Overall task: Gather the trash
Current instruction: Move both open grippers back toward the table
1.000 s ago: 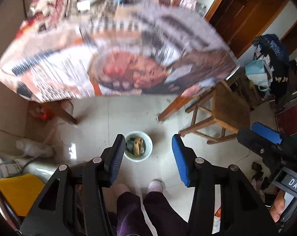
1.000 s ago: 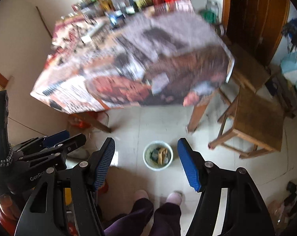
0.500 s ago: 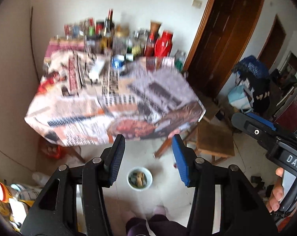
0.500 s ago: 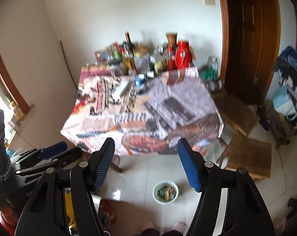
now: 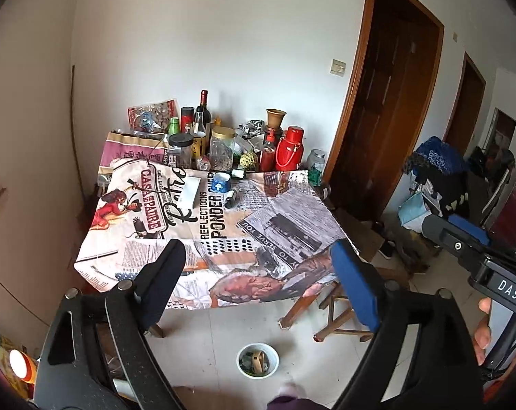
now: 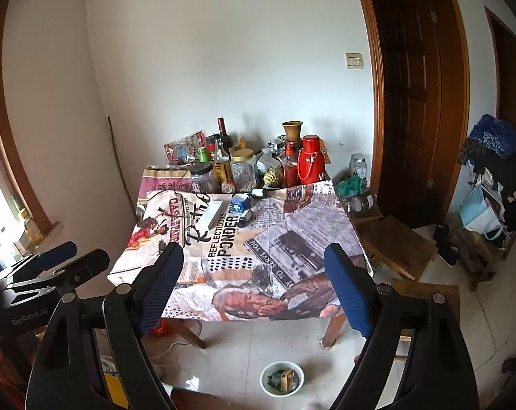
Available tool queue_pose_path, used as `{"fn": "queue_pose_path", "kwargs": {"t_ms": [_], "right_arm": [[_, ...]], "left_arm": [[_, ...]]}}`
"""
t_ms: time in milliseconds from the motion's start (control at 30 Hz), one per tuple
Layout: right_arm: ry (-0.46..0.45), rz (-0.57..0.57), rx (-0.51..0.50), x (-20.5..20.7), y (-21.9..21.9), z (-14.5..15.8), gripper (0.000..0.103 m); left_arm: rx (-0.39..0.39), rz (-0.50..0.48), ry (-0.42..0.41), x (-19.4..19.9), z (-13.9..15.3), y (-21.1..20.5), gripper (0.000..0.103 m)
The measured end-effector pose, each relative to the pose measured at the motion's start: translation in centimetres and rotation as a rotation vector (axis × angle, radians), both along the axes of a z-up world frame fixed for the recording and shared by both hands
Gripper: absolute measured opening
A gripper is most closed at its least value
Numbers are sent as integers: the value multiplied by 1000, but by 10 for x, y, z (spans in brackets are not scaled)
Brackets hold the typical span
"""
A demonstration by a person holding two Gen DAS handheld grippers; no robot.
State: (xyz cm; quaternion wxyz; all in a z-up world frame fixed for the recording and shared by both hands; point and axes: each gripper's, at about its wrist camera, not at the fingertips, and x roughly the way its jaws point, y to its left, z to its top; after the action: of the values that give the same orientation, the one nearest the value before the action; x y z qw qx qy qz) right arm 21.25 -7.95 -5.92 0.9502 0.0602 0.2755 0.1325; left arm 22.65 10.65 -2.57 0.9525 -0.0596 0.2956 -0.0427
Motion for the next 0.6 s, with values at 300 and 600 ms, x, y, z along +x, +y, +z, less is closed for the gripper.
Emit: {"fn": "queue_pose_path", "kwargs": {"t_ms": [300, 600], "right_arm": [[14, 45, 15, 58, -4, -7, 82], [25, 143, 18, 150, -25, 0, 82]], "left_arm": [[35, 35, 19, 55, -8, -10, 87], [72, 115, 22, 149, -2, -37, 87]]}}
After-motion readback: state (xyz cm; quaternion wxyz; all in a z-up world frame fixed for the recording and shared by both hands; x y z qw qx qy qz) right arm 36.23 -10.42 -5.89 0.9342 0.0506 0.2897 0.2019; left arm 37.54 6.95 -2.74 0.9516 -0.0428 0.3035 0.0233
